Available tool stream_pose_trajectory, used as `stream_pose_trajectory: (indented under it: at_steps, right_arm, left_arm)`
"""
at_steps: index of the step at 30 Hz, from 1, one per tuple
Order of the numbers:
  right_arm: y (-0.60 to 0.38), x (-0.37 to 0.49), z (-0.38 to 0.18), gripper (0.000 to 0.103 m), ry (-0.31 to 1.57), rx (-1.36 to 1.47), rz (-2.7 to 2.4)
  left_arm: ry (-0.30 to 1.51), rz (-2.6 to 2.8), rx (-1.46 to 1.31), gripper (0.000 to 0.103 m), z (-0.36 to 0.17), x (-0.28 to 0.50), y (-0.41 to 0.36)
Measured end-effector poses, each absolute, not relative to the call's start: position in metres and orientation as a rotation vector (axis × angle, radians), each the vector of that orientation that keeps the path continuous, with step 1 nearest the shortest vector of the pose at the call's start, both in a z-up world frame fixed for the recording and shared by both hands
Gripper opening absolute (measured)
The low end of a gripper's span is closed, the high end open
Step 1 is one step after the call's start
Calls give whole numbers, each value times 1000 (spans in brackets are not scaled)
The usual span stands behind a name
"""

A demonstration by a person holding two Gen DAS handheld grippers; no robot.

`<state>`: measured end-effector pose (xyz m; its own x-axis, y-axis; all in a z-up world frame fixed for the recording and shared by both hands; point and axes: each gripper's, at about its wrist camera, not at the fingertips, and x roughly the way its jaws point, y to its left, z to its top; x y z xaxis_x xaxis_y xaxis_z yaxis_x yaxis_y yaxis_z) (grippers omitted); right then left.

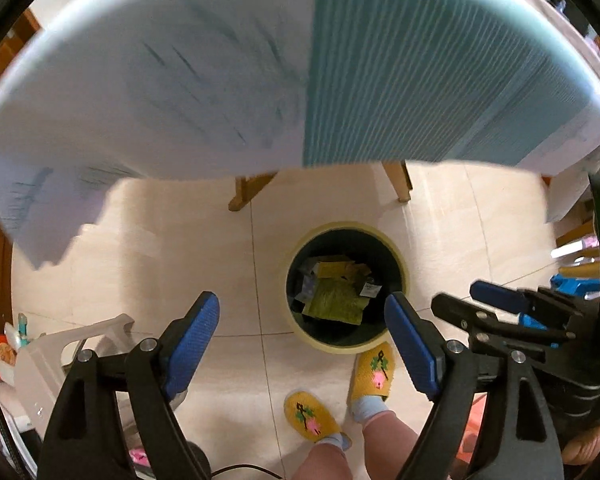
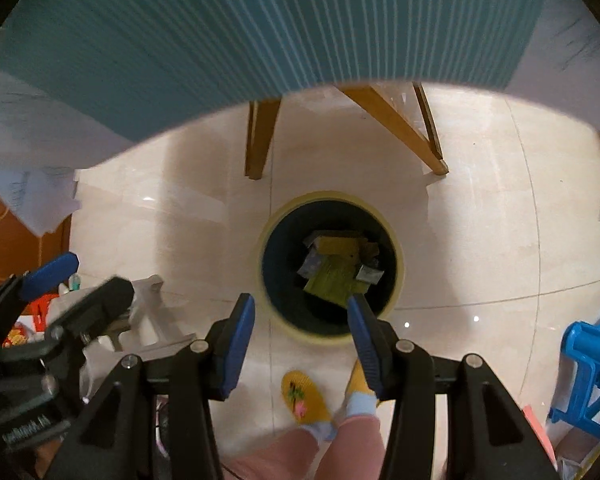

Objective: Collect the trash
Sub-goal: 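Raise both tools back toward the table items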

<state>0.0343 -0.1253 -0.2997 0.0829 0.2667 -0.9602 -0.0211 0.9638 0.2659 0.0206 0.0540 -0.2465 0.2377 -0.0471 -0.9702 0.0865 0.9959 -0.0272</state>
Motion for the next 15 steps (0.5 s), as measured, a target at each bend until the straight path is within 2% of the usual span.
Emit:
stream_pose_trajectory:
  at_steps: [7,15]
  right_arm:
    - [-122,22,-205,49,1455,149,297]
    - [-122,33,-121,49,1380,111,383]
  left_arm:
    - [1255,-48,10,83,-151,10,71]
    - [1140,34,-5,83,-59,17,89]
